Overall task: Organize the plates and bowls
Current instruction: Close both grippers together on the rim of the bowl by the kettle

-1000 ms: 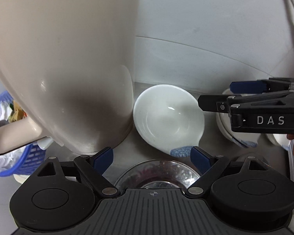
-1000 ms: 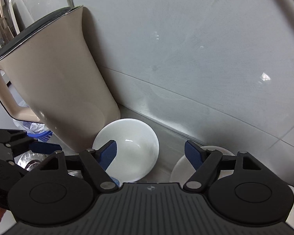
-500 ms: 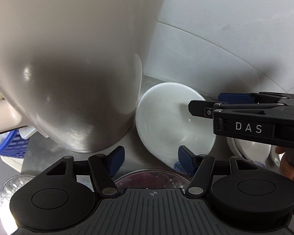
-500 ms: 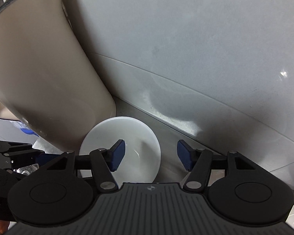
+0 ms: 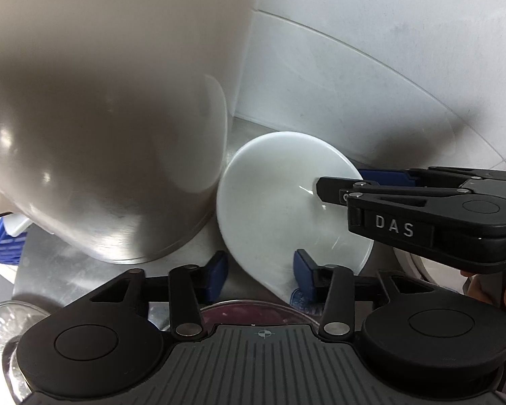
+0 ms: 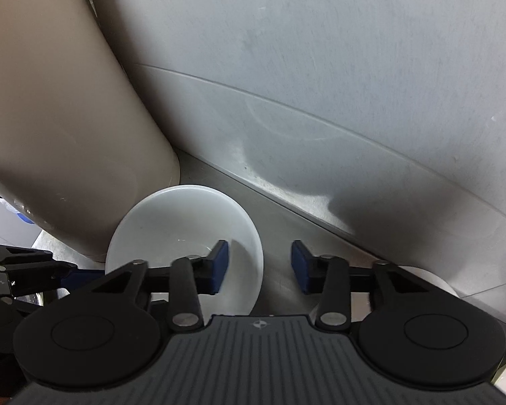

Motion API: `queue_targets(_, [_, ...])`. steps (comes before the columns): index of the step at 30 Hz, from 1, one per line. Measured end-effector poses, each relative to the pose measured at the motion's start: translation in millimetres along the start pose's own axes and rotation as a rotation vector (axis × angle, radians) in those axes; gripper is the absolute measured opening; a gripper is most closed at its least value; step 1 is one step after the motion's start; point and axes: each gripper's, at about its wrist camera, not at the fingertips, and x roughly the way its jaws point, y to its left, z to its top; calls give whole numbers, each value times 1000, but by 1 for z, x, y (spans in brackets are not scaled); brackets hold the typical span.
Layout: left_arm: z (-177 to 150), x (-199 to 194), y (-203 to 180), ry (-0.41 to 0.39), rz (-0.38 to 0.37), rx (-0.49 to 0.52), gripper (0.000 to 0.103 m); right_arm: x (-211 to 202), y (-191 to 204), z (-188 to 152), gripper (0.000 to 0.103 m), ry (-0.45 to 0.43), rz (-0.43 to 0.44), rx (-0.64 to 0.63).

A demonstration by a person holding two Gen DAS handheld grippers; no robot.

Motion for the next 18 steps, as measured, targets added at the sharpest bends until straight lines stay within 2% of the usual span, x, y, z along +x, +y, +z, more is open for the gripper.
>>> queue_targets(1, [0,1,-1,0,-5,3,99,1,1,-1,32,1,0,-2])
queue_targets(4, [1,2,-3,-6,-3,13,98,-2,5,-4,21,-13,6,-16])
queue_targets(18, [-4,-19,-11,-52,9,46,98,-23,3,-15,21,-82,-3,-26])
